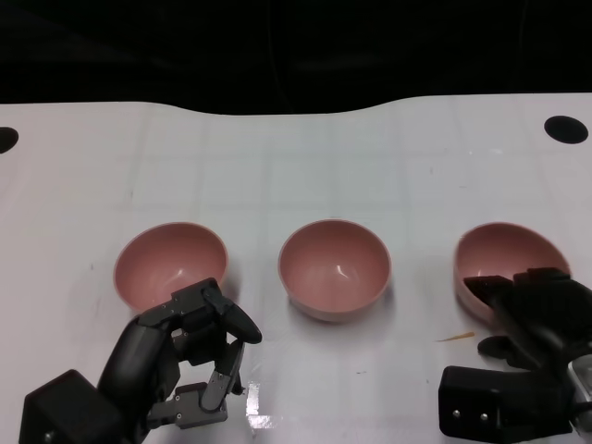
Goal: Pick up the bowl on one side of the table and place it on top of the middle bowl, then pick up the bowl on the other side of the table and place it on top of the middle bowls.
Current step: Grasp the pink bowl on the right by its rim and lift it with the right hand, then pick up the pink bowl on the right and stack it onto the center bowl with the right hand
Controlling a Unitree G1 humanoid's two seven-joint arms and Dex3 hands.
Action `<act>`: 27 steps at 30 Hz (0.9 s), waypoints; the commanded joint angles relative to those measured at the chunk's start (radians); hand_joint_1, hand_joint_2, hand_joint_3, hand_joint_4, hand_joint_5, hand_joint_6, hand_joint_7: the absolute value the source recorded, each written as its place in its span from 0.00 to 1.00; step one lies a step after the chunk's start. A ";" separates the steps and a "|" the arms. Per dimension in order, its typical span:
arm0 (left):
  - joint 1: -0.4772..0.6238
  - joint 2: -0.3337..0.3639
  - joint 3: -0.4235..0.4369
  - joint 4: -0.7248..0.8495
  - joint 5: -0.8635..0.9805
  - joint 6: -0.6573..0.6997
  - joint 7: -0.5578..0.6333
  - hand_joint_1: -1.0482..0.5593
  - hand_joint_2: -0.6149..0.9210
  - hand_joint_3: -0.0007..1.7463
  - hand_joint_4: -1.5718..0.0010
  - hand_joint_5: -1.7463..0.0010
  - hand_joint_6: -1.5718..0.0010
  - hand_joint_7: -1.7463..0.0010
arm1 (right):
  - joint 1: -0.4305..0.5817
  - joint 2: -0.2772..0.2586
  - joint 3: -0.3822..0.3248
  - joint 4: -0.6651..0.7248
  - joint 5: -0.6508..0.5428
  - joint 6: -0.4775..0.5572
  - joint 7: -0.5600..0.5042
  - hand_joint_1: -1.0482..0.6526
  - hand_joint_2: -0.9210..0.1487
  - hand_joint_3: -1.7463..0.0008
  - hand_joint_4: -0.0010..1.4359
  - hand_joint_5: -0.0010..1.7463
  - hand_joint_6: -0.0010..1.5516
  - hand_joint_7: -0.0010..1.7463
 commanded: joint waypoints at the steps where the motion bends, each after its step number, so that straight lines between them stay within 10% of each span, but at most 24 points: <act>1: 0.010 0.004 0.005 -0.010 0.000 -0.002 0.008 0.50 0.74 0.64 0.48 0.02 0.50 0.22 | -0.036 -0.009 0.024 0.080 0.019 -0.019 -0.047 0.34 0.01 1.00 0.40 0.07 0.39 0.01; 3: 0.013 0.002 0.004 -0.014 0.001 -0.001 0.009 0.50 0.74 0.64 0.49 0.02 0.50 0.22 | -0.049 -0.012 0.025 0.127 0.043 -0.064 -0.123 0.43 0.00 0.97 0.58 0.33 0.56 0.04; 10: 0.015 0.002 0.001 -0.024 0.009 0.010 0.012 0.49 0.74 0.63 0.49 0.02 0.49 0.23 | -0.091 -0.023 0.020 0.184 0.096 -0.203 -0.369 0.48 0.03 0.98 0.60 0.91 0.78 0.11; 11: 0.013 0.002 0.002 -0.022 0.006 0.008 0.008 0.50 0.75 0.63 0.49 0.02 0.50 0.23 | -0.100 -0.027 0.020 0.186 0.097 -0.234 -0.422 0.48 0.03 0.97 0.63 0.96 0.71 0.40; 12: 0.012 0.003 0.002 -0.019 0.003 0.004 0.005 0.50 0.75 0.63 0.49 0.02 0.50 0.23 | -0.108 -0.028 0.021 0.183 0.100 -0.262 -0.454 0.48 0.03 0.95 0.64 0.98 0.58 0.69; 14: 0.011 0.003 0.003 -0.016 0.002 -0.001 0.003 0.50 0.75 0.63 0.49 0.02 0.50 0.23 | -0.119 -0.029 0.023 0.169 0.103 -0.312 -0.508 0.50 0.03 0.93 0.66 1.00 0.48 0.94; 17: 0.010 0.003 0.002 -0.010 0.006 -0.008 0.005 0.49 0.75 0.62 0.49 0.02 0.50 0.23 | -0.128 -0.020 0.027 0.122 0.110 -0.366 -0.541 0.52 0.07 0.90 0.67 1.00 0.48 0.99; 21: 0.009 0.003 0.002 -0.008 0.012 -0.010 0.009 0.49 0.75 0.62 0.49 0.02 0.49 0.23 | -0.130 -0.001 0.039 0.032 0.107 -0.398 -0.537 0.52 0.52 0.39 0.67 1.00 0.48 1.00; 27: 0.009 0.003 0.001 -0.005 0.014 -0.021 0.008 0.49 0.75 0.63 0.49 0.02 0.50 0.22 | -0.141 0.040 0.062 -0.061 0.127 -0.438 -0.471 0.55 0.63 0.27 0.68 1.00 0.48 1.00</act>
